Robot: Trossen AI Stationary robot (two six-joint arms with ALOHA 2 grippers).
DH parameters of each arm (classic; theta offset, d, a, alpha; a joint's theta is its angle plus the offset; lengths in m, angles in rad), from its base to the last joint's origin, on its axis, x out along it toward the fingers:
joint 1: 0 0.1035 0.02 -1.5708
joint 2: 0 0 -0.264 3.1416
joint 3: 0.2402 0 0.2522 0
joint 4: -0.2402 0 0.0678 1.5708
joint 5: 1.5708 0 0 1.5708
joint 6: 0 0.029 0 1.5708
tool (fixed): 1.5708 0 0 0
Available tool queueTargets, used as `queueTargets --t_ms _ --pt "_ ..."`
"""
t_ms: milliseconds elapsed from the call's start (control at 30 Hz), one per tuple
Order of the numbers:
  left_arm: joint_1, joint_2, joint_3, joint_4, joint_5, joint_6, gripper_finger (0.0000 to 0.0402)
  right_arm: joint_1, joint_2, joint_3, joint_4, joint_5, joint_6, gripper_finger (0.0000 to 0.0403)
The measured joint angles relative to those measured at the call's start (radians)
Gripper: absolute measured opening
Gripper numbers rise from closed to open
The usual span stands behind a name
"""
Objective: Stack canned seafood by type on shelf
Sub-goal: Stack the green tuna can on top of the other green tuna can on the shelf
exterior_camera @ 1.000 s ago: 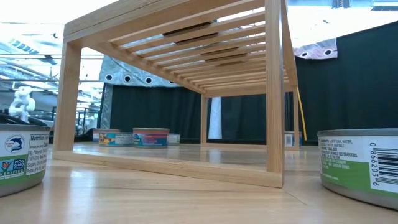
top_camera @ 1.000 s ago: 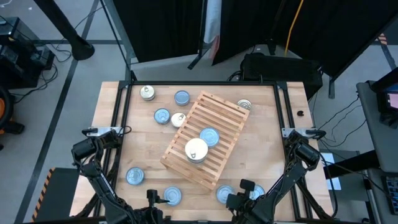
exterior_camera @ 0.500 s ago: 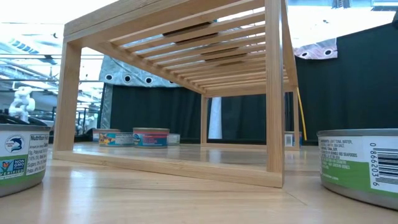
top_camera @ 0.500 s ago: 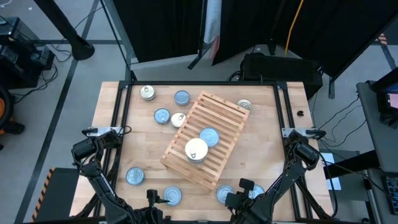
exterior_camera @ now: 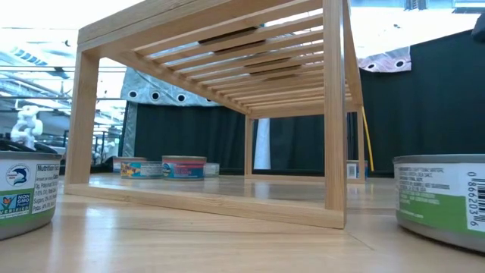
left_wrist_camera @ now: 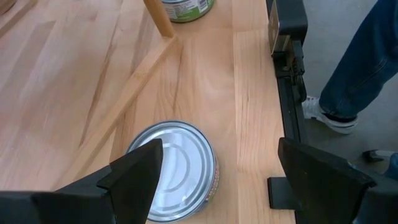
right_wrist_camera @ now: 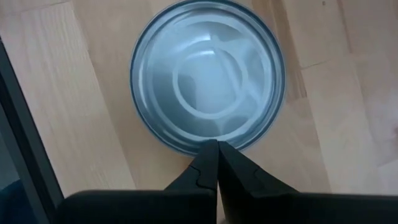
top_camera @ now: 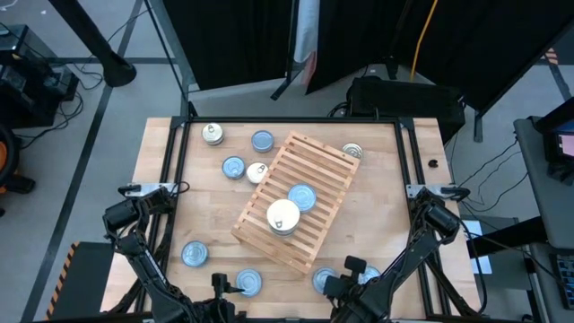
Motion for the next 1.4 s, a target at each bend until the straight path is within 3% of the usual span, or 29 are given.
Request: queueTargets --t_ms 733,867,1000,1200,1400 --pt "0.000 0.000 0.000 0.000 0.000 -0.001 0.0327 0.044 0.005 -0.080 0.031 -0.040 0.070 0.0000" --pt "0.000 0.000 0.000 0.000 0.000 -0.001 0.0327 0.076 -0.017 -0.043 0.026 -0.070 0.013 0.0000" --pt "0.000 0.000 0.000 0.000 0.000 0.000 0.0327 0.114 -0.053 0.033 -0.004 -0.027 -0.060 0.0007" --pt "0.007 0.000 0.000 0.000 0.000 0.001 0.0327 0.096 -0.062 0.200 -0.170 0.042 -0.194 0.0066" --pt "0.013 0.000 0.000 0.001 0.000 -0.008 0.0327 0.004 -0.062 0.240 -0.172 0.005 -0.451 0.0173"
